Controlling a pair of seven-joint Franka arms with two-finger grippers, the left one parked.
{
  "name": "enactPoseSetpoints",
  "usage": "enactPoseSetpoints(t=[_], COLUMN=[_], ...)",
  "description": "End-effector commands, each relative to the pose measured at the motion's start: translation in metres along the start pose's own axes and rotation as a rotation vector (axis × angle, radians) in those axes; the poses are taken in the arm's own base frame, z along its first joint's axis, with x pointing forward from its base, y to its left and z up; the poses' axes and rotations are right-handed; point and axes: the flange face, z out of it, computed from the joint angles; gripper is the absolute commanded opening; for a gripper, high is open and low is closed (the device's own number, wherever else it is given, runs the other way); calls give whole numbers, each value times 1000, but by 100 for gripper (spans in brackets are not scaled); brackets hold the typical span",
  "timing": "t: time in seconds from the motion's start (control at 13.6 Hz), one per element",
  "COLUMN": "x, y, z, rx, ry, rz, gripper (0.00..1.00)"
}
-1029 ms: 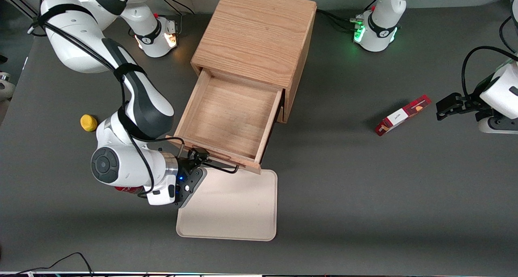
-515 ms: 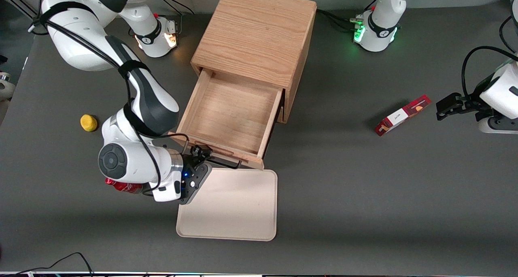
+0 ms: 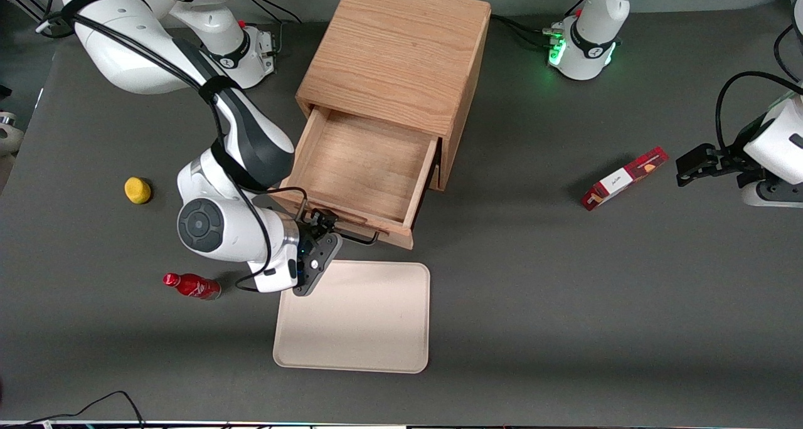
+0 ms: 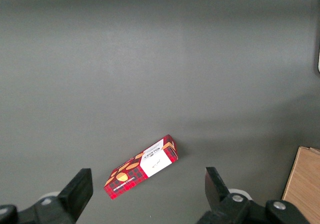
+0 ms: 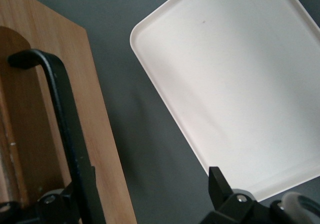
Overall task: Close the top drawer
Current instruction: 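Push the drawer front with the right gripper into the cabinet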
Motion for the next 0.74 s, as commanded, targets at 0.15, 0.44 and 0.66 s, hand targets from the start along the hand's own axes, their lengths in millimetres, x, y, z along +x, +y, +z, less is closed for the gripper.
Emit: enactPoseSetpoints(t=[0.15,0.44,0.66], x=[-10,-9,-8], y=[-47,-78,-93], z=[10,22,26], rx=[-54,-58,-52], ry=[-50,-80,-90], rz=[-71,-92,-108], gripper=[100,100,100])
